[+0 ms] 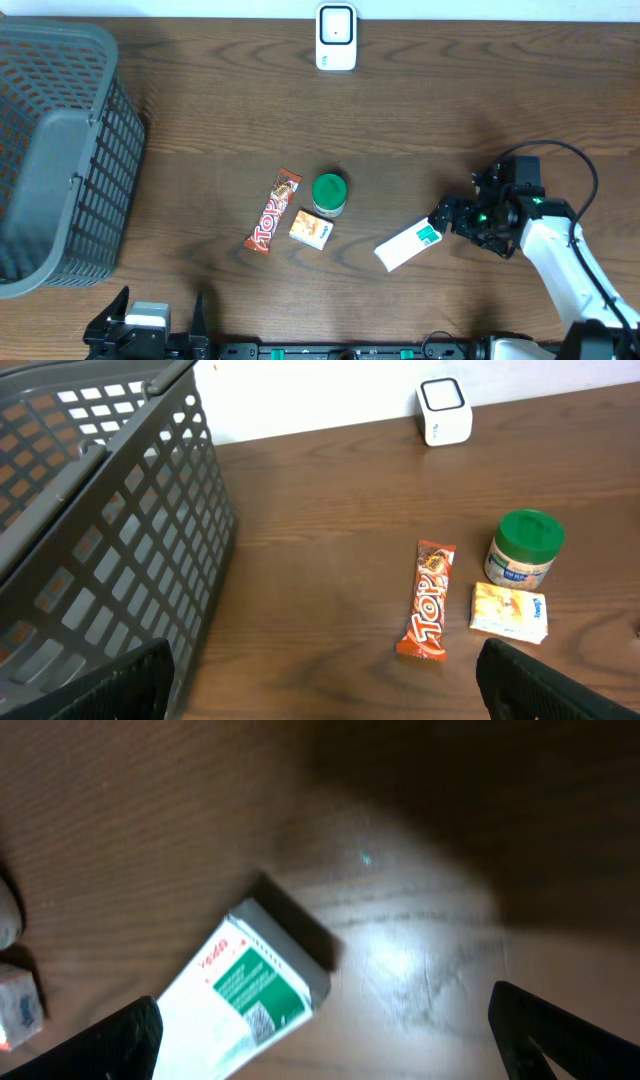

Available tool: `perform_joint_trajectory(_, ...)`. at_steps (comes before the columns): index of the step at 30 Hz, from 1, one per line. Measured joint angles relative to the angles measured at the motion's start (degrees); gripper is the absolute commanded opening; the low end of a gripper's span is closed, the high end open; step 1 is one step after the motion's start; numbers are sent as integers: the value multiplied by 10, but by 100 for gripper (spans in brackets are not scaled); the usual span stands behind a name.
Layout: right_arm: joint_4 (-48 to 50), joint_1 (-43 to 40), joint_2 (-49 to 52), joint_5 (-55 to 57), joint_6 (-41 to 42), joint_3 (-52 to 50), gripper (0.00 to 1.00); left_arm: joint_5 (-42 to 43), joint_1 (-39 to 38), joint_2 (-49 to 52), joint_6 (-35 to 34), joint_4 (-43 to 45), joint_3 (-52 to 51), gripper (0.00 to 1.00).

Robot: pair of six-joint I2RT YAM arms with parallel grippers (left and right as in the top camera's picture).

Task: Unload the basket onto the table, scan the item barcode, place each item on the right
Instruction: 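Slide the Panadol box left with the right gripper, rotating it flat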

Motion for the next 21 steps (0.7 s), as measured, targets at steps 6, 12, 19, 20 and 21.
perform_joint_trajectory(6, 24, 0, 52, -41, -58, 0, 99, 0, 0, 0, 0, 0, 0, 96)
perform_joint_trajectory(12, 29, 0, 90, -87, -130, 4, 99, 0, 0, 0, 0, 0, 0, 96)
perform_joint_trajectory(19, 33, 0, 114, -118, -188, 11, 56, 0, 0, 0, 0, 0, 0, 96)
perform_joint_trajectory(20, 32, 0, 119, -119, -193, 11, 52, 0, 0, 0, 0, 0, 0, 96)
perform_joint_trajectory(21, 31, 0, 125, -120, -197, 10, 49, 0, 0, 0, 0, 0, 0, 96)
